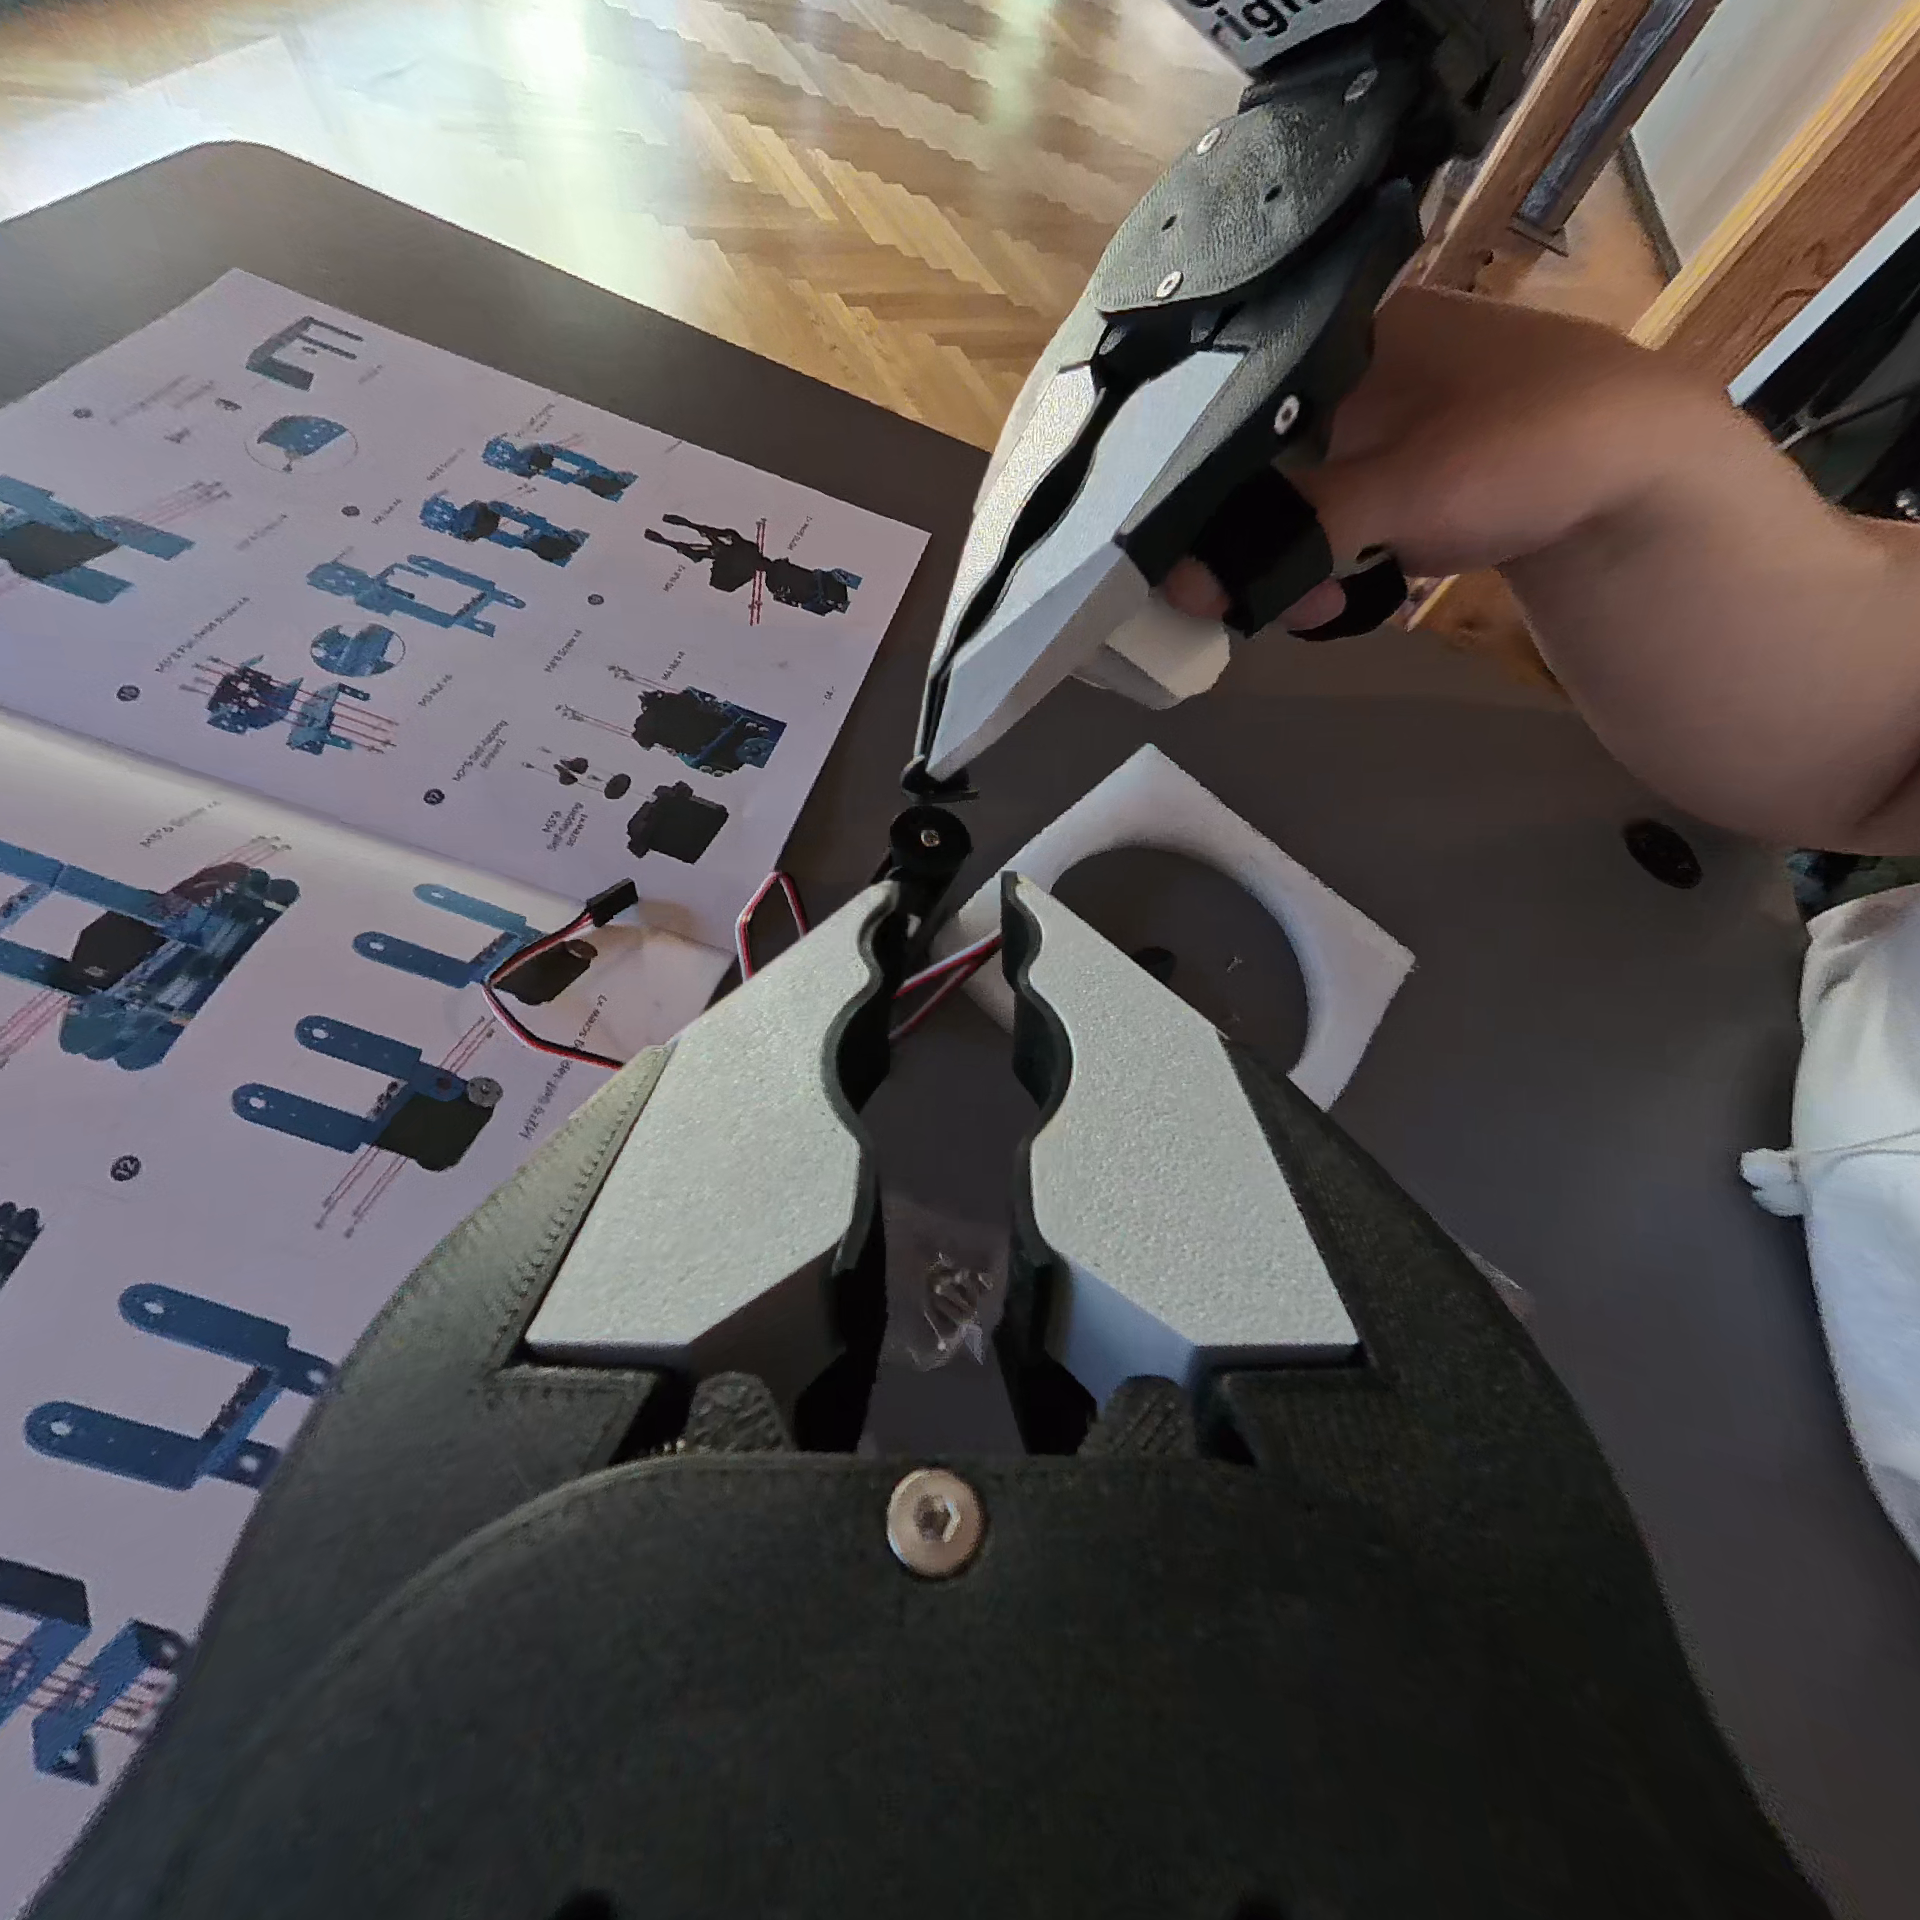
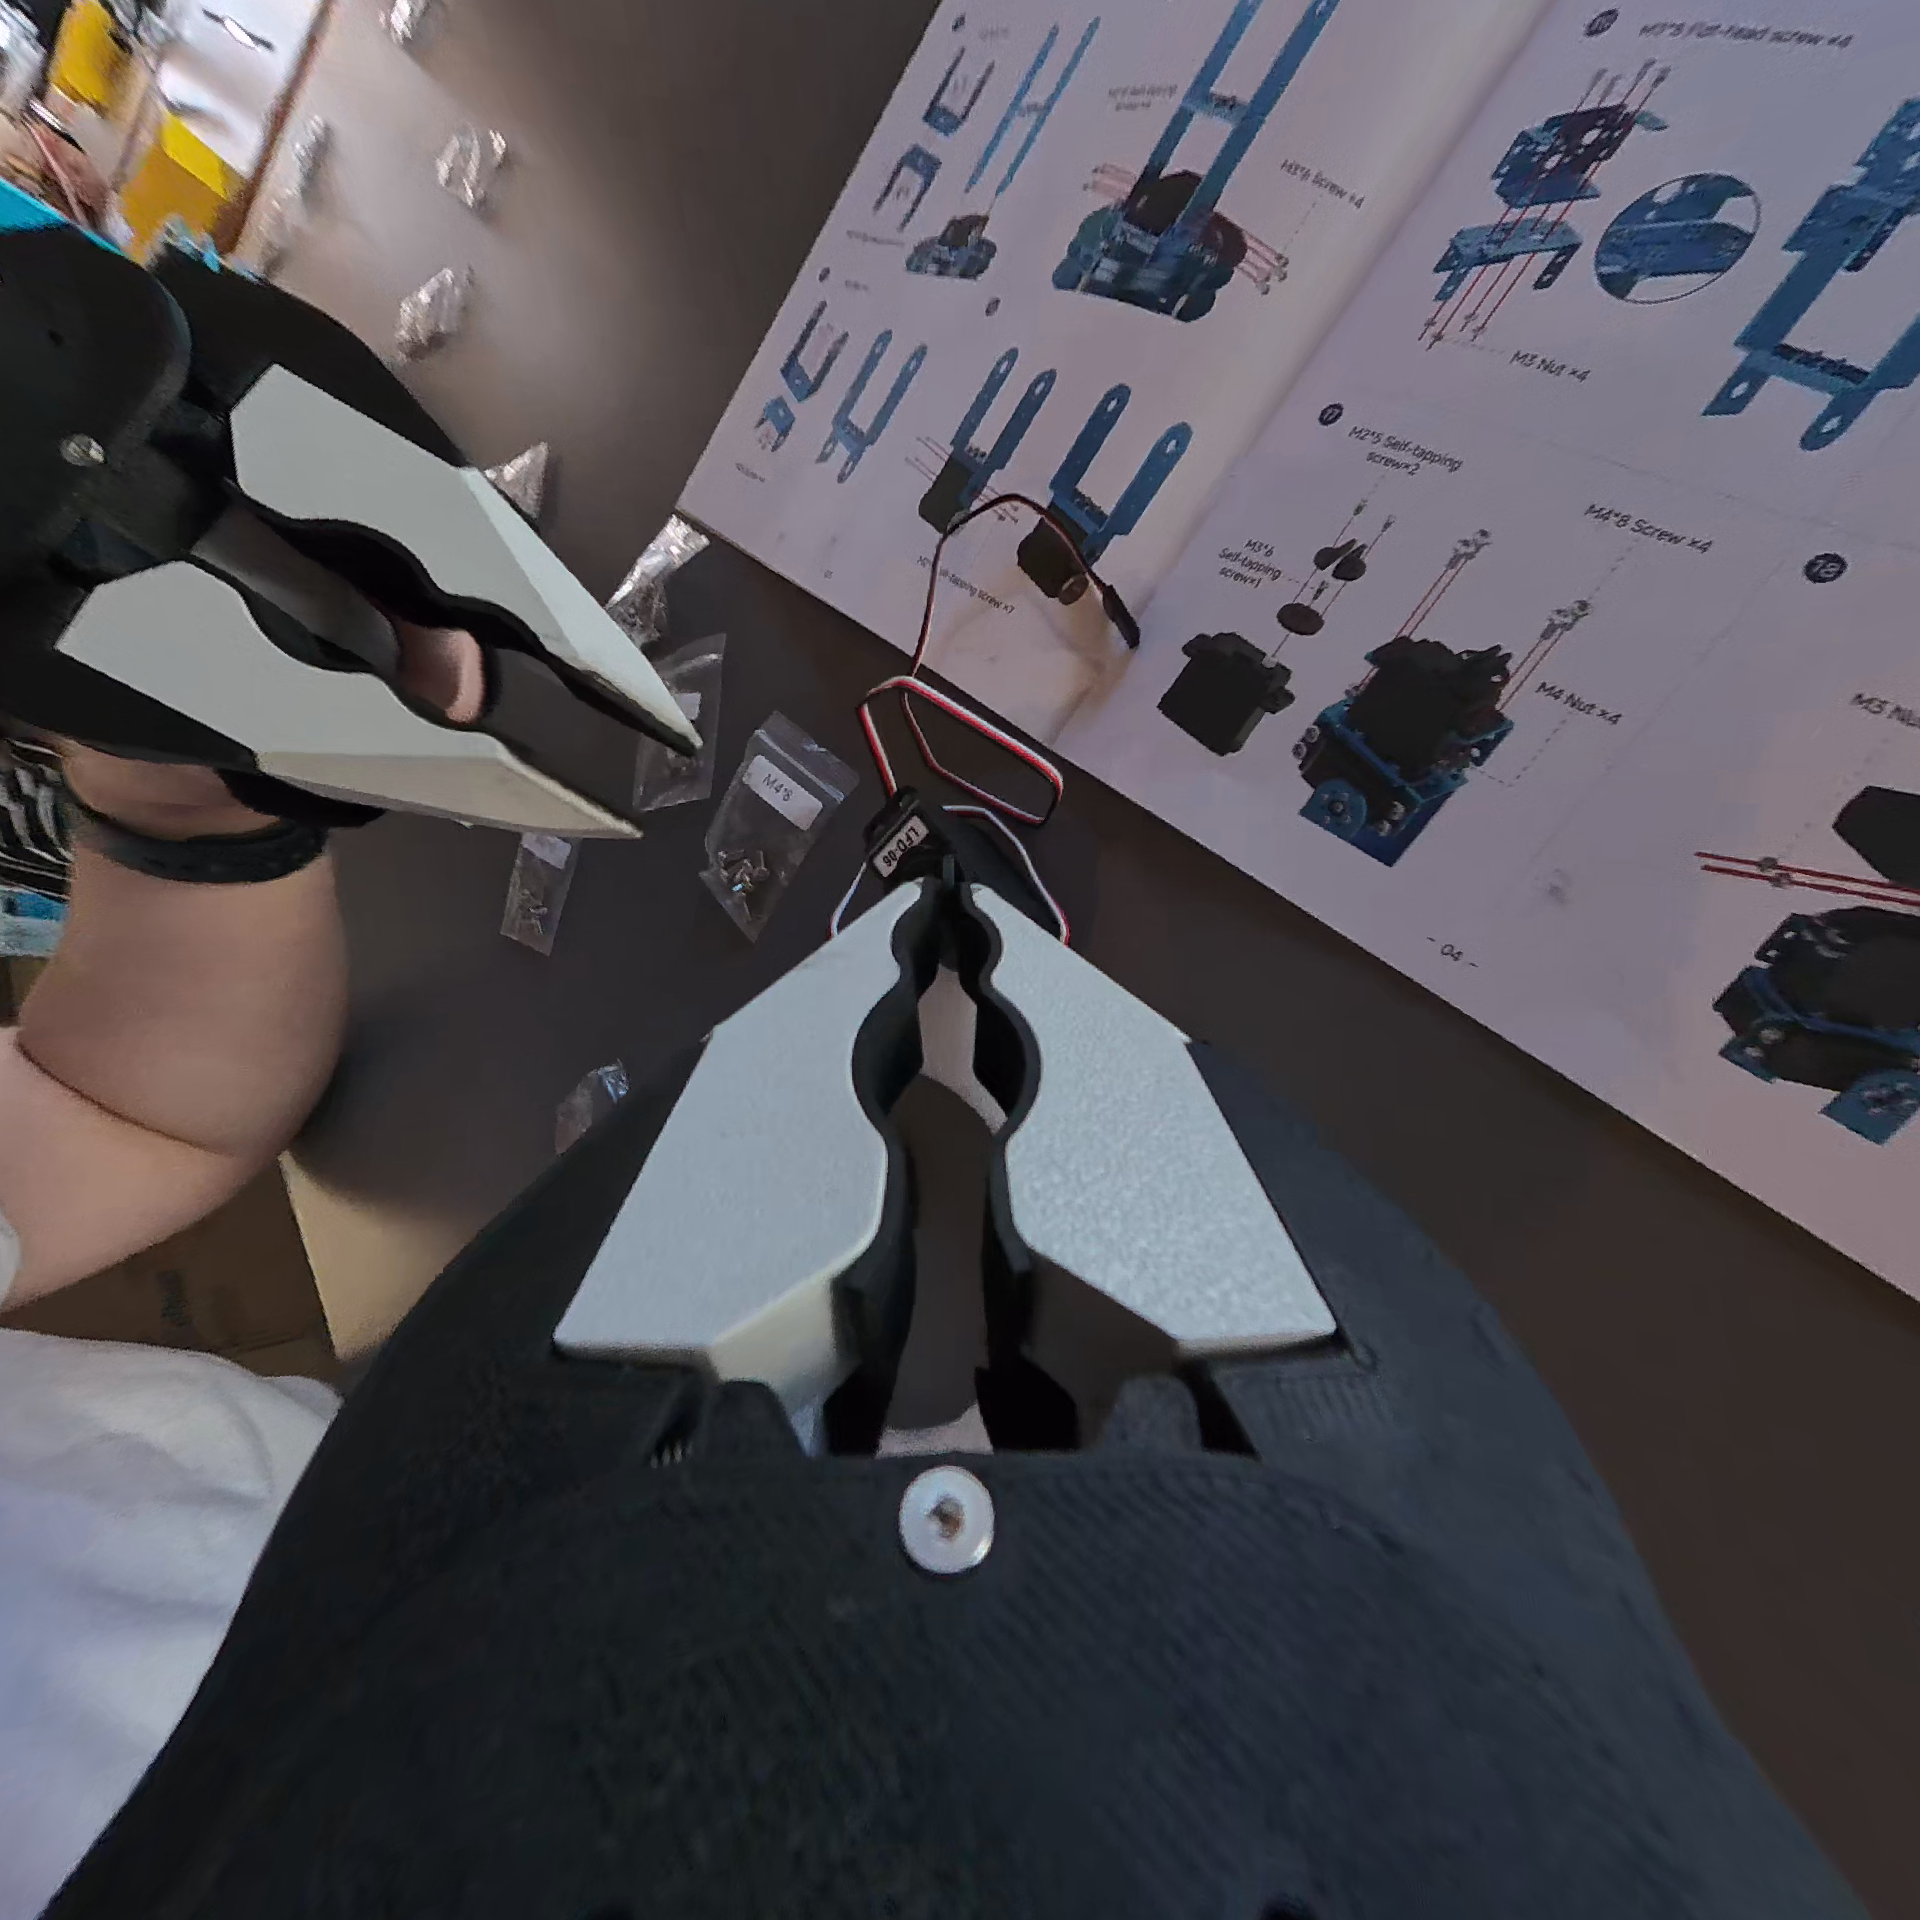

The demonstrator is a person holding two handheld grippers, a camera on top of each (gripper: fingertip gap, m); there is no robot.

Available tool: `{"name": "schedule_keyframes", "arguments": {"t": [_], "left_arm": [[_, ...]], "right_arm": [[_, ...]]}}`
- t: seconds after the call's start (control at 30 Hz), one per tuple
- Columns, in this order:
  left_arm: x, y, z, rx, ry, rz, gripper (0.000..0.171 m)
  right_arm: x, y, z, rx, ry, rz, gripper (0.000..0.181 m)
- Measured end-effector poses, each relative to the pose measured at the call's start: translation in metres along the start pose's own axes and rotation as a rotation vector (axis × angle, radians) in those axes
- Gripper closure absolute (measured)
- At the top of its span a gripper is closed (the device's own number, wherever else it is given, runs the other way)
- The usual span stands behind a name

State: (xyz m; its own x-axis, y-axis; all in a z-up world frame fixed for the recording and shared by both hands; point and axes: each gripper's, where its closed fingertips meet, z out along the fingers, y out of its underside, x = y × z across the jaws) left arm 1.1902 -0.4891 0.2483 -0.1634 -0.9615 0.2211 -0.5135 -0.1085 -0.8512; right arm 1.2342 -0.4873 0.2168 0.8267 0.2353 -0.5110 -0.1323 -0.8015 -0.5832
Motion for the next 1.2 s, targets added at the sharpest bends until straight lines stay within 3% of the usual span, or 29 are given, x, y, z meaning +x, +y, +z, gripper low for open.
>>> {"name": "schedule_keyframes", "arguments": {"t": [0.13,0.33,0.47,0.8,0.97,1.1,1.2], "left_arm": [[0.002,-0.005,0.013,0.055,-0.061,0.139,0.137],[0.0,-0.004,0.035,0.061,-0.255,0.363,0.136],[0.004,-0.012,0.032,0.103,-0.278,0.412,0.153],[0.003,-0.007,0.032,0.069,-0.28,0.448,0.155],[0.007,-0.003,0.034,0.051,-0.209,0.421,0.155],[0.003,0.001,0.035,0.008,-0.149,0.423,0.155],[0.003,0.0,0.037,-0.045,-0.039,0.433,0.154]], "right_arm": [[-0.012,-0.014,-0.011,0.133,-0.177,0.11,0.18],[-0.028,-0.016,-0.013,0.213,-0.449,0.324,0.181],[-0.027,-0.014,-0.01,0.211,-0.456,0.349,0.181],[-0.032,-0.013,-0.007,0.191,-0.485,0.352,0.181],[-0.033,-0.008,-0.006,0.178,-0.482,0.328,0.18],[-0.028,-0.006,-0.009,0.182,-0.452,0.29,0.158],[-0.021,-0.007,-0.023,0.258,-0.443,0.245,0.157]]}}
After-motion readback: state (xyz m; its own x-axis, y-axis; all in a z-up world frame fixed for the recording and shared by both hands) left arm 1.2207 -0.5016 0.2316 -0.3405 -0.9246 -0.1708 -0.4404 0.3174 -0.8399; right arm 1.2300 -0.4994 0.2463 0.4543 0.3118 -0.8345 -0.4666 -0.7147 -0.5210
